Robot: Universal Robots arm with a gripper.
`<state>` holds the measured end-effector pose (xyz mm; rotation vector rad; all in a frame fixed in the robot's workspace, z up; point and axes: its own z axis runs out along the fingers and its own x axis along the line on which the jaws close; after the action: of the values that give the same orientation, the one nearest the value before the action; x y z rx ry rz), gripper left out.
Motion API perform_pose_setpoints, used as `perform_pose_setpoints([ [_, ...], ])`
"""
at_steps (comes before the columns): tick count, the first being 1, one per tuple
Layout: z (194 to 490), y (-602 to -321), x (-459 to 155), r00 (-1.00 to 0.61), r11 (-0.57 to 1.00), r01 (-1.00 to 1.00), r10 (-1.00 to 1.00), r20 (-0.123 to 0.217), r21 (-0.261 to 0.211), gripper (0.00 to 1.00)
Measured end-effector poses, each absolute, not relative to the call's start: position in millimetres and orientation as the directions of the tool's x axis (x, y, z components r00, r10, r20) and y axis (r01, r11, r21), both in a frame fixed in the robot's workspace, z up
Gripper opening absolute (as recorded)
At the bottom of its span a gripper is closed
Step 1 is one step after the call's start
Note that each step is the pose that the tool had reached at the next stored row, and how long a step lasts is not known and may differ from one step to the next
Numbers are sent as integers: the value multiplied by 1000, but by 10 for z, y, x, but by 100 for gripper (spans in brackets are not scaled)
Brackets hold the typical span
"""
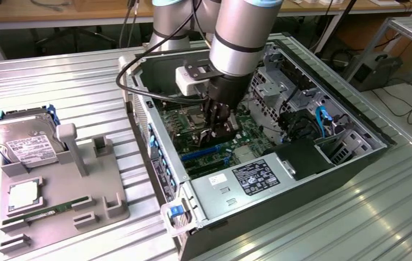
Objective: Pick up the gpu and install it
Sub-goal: 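Insert the gpu into the slot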
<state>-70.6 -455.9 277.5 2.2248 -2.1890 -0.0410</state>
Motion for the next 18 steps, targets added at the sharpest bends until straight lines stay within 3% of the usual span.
perform_pose_setpoints([
  [18, 2664, -4544, -772, 1, -1, -999, -1000, 1, 33, 26],
])
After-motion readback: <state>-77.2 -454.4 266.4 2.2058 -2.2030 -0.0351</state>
